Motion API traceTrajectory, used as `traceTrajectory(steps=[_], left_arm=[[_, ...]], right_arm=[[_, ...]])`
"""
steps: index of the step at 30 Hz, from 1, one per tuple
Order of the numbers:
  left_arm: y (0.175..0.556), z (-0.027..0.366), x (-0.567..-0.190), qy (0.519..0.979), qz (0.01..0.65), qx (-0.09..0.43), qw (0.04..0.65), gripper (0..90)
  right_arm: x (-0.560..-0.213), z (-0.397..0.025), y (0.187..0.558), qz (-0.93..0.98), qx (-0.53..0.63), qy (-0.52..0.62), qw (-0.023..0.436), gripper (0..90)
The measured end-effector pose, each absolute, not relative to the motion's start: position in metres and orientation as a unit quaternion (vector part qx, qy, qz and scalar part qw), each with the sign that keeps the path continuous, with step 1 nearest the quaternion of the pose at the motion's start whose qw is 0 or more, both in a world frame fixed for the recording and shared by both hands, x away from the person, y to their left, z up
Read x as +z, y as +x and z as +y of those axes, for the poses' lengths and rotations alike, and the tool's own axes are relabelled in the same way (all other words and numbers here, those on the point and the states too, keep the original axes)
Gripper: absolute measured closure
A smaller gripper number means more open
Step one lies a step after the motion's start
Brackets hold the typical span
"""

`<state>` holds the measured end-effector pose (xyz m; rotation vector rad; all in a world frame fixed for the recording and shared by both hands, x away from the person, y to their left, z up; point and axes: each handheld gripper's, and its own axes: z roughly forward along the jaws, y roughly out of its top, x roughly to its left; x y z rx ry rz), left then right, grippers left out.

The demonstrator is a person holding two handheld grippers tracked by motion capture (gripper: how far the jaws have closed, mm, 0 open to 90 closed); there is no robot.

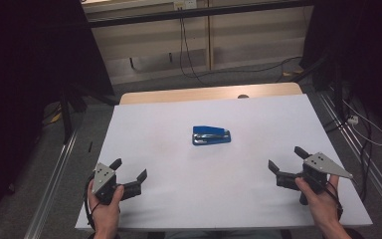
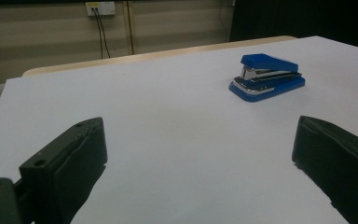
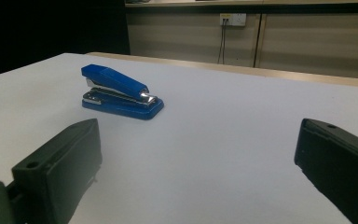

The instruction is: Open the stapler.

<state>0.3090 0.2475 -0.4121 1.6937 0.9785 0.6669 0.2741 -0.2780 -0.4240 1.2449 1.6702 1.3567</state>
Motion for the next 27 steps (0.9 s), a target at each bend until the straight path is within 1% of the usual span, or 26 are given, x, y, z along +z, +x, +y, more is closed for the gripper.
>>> traceTrajectory(steps=[6,14,19,21,22,23,24,27], left_arm=[[0.311,0.247,-0.414,0.707,0.413,0.276,0.504,3.3],[0.310,0.244,-0.413,0.714,0.406,0.272,0.502,3.0],[0.310,0.243,-0.415,0.715,0.412,0.260,0.501,3.0],[0.311,0.243,-0.415,0.717,0.411,0.266,0.496,3.0],[0.313,0.241,-0.416,0.718,0.415,0.256,0.497,3.0],[0.313,0.241,-0.416,0.718,0.415,0.256,0.497,3.0],[0.314,0.238,-0.417,0.726,0.409,0.244,0.496,3.0],[0.317,0.233,-0.416,0.731,0.402,0.245,0.494,3.4]], right_arm=[[-0.425,-0.277,0.276,0.639,0.515,0.473,0.320,0.5],[-0.426,-0.276,0.279,0.643,0.515,0.469,0.318,1.2],[-0.425,-0.275,0.278,0.644,0.519,0.467,0.314,1.0],[-0.426,-0.274,0.278,0.647,0.520,0.465,0.308,1.1],[-0.427,-0.273,0.280,0.655,0.519,0.461,0.297,1.4],[-0.427,-0.273,0.280,0.655,0.519,0.461,0.297,1.4],[-0.428,-0.270,0.281,0.657,0.521,0.459,0.294,1.3],[-0.428,-0.265,0.282,0.664,0.520,0.452,0.290,1.2]])
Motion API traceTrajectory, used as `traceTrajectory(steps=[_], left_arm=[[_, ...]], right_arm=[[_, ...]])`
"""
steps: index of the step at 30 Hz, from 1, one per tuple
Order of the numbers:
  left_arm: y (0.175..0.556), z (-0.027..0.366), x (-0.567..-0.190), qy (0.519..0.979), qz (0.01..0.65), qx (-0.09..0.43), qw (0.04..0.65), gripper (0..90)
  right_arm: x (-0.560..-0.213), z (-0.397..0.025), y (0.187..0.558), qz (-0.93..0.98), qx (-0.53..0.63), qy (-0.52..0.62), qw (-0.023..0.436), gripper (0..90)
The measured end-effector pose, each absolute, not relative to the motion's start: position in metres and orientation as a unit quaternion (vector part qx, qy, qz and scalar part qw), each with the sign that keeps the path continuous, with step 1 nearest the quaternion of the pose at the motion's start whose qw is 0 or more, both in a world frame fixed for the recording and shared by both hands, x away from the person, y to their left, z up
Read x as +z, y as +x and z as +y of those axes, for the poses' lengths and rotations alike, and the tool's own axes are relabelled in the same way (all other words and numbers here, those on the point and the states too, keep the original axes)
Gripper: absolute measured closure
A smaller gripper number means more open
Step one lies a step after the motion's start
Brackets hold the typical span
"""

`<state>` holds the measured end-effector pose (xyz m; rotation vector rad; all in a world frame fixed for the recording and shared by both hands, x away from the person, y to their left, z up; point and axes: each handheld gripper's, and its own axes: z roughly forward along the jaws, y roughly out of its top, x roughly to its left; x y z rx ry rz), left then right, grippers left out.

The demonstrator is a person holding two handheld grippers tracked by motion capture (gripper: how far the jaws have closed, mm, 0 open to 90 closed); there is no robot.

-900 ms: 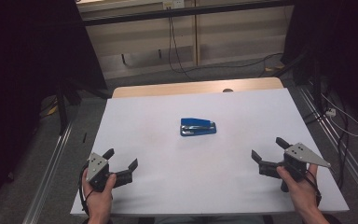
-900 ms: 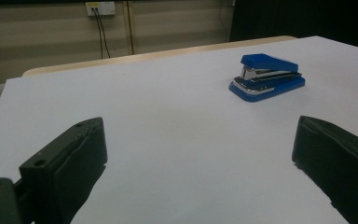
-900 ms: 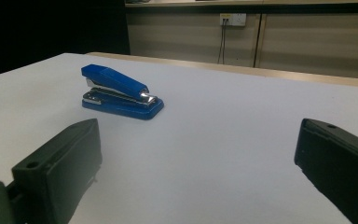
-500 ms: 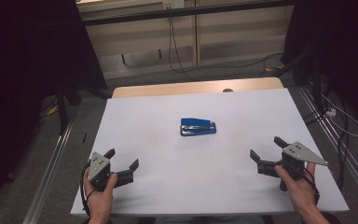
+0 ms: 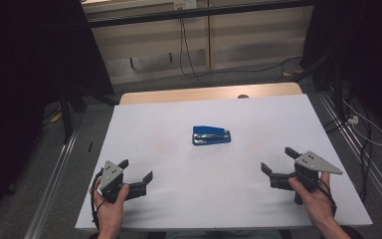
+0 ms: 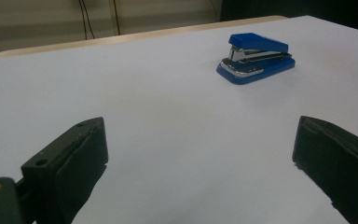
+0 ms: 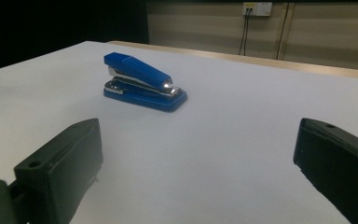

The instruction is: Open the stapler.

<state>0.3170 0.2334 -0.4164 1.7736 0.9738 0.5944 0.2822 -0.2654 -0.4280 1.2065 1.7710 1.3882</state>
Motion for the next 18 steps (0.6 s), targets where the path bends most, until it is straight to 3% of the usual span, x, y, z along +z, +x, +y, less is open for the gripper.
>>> traceTrajectory(steps=[5,18], left_arm=[[0.325,0.226,-0.419,0.754,0.392,0.230,0.475,4.8],[0.342,0.209,-0.414,0.752,0.382,0.232,0.484,5.6]], right_arm=[[-0.428,-0.263,0.285,0.673,0.508,0.443,0.304,1.2],[-0.426,-0.250,0.296,0.684,0.513,0.434,0.285,0.9]])
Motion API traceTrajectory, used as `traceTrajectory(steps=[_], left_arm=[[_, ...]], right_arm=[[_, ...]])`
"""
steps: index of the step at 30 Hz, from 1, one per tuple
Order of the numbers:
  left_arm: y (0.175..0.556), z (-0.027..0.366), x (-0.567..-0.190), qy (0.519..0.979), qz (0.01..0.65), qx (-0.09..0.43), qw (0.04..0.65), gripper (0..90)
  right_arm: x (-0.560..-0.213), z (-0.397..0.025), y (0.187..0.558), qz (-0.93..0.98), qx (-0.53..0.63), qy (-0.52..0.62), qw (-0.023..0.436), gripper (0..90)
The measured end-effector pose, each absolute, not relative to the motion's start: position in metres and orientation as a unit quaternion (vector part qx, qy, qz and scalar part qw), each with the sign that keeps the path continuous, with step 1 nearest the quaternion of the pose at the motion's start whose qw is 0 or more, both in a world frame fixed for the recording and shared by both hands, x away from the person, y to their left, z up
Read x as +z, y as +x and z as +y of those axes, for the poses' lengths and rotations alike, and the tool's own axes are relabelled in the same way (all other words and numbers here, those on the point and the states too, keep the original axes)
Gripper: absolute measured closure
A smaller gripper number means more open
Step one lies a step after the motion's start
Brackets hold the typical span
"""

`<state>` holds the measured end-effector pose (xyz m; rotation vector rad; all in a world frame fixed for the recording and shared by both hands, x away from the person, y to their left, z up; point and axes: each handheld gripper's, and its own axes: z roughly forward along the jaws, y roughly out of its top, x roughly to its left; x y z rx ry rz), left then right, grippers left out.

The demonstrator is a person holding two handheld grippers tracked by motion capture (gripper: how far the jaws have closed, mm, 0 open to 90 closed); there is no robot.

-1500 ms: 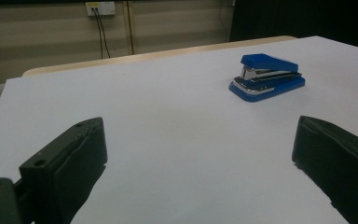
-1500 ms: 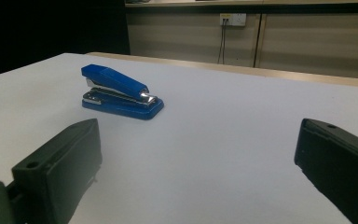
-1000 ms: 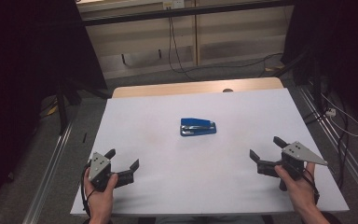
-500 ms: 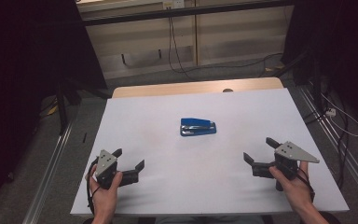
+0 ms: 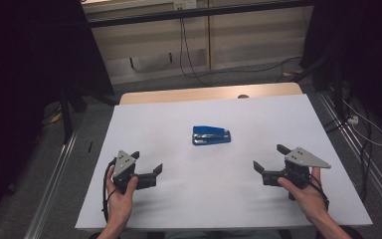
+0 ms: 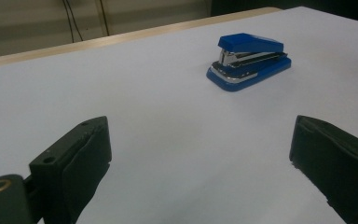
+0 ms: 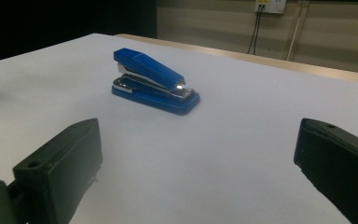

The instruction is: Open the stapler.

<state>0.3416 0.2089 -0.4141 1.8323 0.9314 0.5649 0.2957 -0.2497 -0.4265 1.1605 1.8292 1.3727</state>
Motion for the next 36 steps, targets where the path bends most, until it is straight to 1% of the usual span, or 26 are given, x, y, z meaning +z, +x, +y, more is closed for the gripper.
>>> traceTrajectory(steps=[1,7,11,14,17,21,26,29,32,36], left_arm=[[0.343,0.205,-0.413,0.758,0.368,0.231,0.486,5.5],[0.350,0.197,-0.409,0.757,0.363,0.228,0.494,5.0],[0.353,0.190,-0.408,0.762,0.358,0.222,0.491,4.9],[0.358,0.181,-0.406,0.766,0.348,0.209,0.498,4.9],[0.363,0.171,-0.403,0.770,0.332,0.208,0.504,4.7],[0.366,0.166,-0.402,0.769,0.329,0.204,0.509,4.6],[0.373,0.162,-0.401,0.762,0.325,0.202,0.522,4.0],[0.377,0.158,-0.401,0.766,0.320,0.205,0.519,4.0],[0.379,0.157,-0.399,0.773,0.314,0.191,0.518,4.5],[0.385,0.157,-0.395,0.765,0.316,0.202,0.524,3.7]], right_arm=[[-0.426,-0.248,0.296,0.684,0.516,0.432,0.279,0.9],[-0.425,-0.237,0.299,0.694,0.525,0.414,0.266,1.8],[-0.424,-0.232,0.300,0.697,0.531,0.401,0.268,1.0],[-0.423,-0.226,0.302,0.699,0.528,0.400,0.270,1.4],[-0.423,-0.218,0.306,0.703,0.526,0.396,0.269,2.0],[-0.424,-0.213,0.306,0.710,0.525,0.388,0.265,1.9],[-0.424,-0.203,0.314,0.710,0.532,0.385,0.254,3.5],[-0.424,-0.197,0.320,0.714,0.530,0.381,0.253,4.5],[-0.424,-0.193,0.323,0.716,0.530,0.383,0.243,4.7],[-0.423,-0.184,0.331,0.720,0.531,0.376,0.239,4.9]])
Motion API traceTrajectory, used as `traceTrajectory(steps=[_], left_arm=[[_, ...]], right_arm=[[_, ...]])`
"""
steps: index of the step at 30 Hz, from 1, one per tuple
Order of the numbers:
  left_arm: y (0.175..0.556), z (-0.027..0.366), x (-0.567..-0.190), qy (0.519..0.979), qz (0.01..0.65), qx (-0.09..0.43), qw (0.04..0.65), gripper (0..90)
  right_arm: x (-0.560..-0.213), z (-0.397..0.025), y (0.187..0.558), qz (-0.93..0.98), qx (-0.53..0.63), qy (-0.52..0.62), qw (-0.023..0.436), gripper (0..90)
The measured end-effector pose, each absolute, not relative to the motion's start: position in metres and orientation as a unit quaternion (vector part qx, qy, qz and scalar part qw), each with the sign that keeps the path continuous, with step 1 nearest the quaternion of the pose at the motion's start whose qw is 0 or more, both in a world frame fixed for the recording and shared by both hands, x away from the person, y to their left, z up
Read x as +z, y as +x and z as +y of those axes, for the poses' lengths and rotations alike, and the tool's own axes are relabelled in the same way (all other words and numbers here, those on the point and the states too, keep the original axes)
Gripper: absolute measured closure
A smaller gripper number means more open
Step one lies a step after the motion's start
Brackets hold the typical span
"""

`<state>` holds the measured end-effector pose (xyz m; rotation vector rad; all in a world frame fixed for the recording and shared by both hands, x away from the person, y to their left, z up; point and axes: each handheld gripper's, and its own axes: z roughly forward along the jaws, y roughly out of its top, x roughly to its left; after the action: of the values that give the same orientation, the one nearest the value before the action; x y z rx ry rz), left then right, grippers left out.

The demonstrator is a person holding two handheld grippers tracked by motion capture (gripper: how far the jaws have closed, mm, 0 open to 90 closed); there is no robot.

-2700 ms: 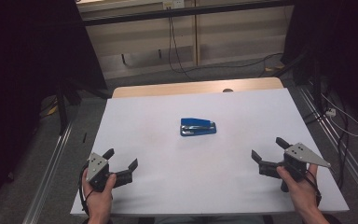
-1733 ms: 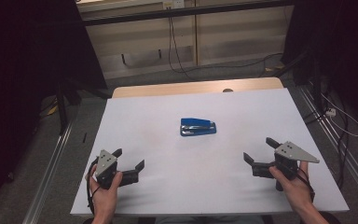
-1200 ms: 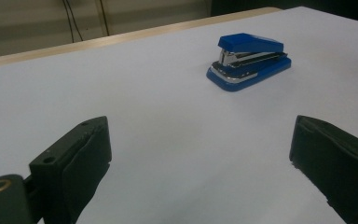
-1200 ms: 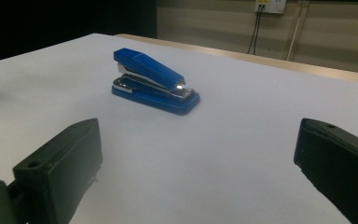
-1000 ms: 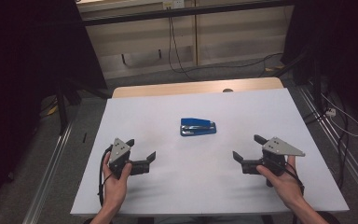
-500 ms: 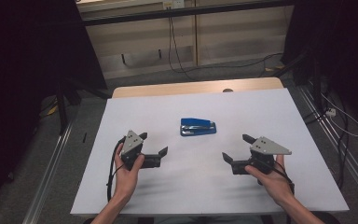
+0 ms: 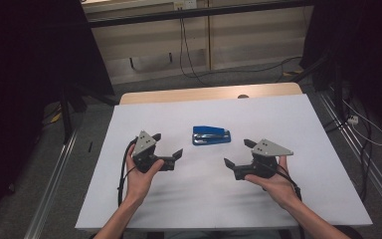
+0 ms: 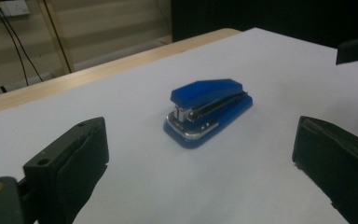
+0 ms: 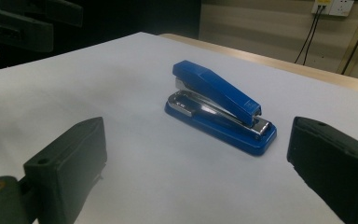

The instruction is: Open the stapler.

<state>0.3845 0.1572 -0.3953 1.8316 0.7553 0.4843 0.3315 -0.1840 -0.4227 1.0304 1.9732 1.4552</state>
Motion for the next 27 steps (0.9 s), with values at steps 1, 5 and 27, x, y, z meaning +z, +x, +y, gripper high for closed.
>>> traceTrajectory(steps=[1,5,27], left_arm=[[0.388,0.155,-0.396,0.769,0.312,0.203,0.520,3.7],[0.394,0.149,-0.397,0.776,0.307,0.200,0.514,3.9],[0.438,0.118,-0.396,0.773,0.305,0.225,0.508,4.3]], right_arm=[[-0.422,-0.182,0.334,0.721,0.530,0.375,0.242,5.3],[-0.418,-0.172,0.344,0.719,0.532,0.374,0.244,6.3],[-0.423,-0.152,0.380,0.716,0.540,0.371,0.240,16.7]])
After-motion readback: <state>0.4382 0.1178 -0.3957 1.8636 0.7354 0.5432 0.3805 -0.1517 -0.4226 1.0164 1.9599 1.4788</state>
